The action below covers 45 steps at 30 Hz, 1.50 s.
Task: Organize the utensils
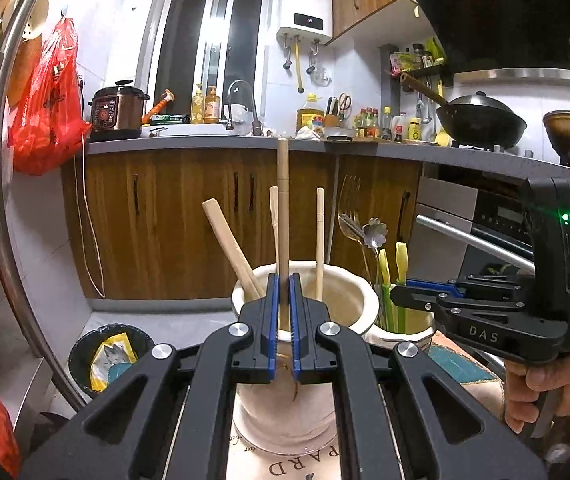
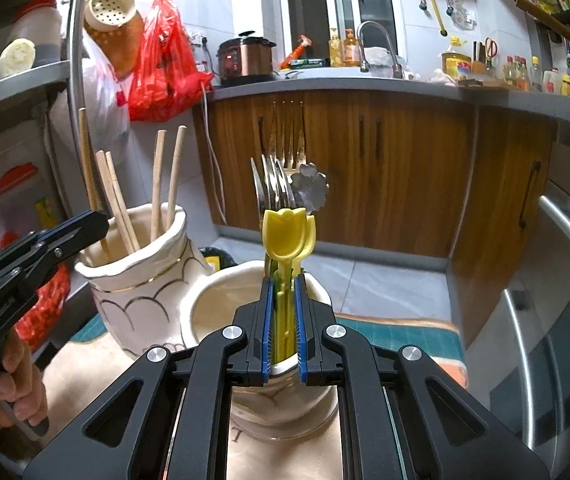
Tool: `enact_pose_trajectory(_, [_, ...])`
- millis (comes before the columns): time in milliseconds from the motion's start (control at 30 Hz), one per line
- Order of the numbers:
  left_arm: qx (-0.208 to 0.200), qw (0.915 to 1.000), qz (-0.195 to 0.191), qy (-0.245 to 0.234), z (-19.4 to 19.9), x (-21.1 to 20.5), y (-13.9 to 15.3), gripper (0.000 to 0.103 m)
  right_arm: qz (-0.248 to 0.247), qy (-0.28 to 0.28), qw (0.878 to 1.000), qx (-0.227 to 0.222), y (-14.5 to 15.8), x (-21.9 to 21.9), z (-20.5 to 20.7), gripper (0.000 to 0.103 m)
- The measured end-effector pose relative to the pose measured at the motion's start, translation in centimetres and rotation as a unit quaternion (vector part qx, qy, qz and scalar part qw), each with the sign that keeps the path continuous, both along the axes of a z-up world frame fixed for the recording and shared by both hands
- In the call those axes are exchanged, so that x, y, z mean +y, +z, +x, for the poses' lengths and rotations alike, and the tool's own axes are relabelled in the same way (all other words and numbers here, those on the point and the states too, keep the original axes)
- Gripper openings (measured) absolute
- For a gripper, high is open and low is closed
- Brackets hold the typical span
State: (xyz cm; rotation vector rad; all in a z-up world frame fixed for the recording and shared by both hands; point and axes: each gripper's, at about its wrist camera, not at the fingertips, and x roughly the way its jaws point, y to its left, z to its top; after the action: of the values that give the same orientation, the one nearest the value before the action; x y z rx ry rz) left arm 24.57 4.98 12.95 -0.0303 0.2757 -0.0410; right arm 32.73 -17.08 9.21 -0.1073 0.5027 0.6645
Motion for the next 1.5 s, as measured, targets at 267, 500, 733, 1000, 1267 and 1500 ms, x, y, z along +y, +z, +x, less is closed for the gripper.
enact_pose_trajectory(267, [-0.022,0.9997,0.009,0.008,-1.8,-0.2,0.6,0.067,0.007,-0.005,1.000,-0.008,0.6,-0.6,-0.8,0.019])
enact_pose_trajectory(500, [-0.034,0.9993,0.007,0.012,-4.8,-0.2,-0.1,0.096,0.023,-0.005,0.999,-0.041,1.1,-2.2,-4.1,0.039])
enact_pose_trajectory(733, [-0.019,0.9989,-0.036,0.024,-6.8,0.5,-1.7,0.098,0.047,-0.013,0.996,-0.069,0.0,-4.8,-8.2,0.070])
enact_pose_trajectory(1000, [-0.017,0.9976,-0.059,0.031,-8.2,0.4,-3.6,0.098,0.069,-0.018,0.993,-0.098,-1.3,-6.4,-11.3,0.081])
enact_pose_trajectory(1267, [-0.016,0.9973,-0.056,0.045,-8.9,0.2,-4.1,0.098,0.076,-0.011,0.991,-0.107,-2.5,-6.6,-12.5,0.095])
enact_pose_trajectory(1500, [-0.008,0.9974,-0.051,0.049,-8.7,0.0,-4.2,0.098,0.052,-0.023,0.992,-0.115,-2.7,-5.8,-12.7,0.098])
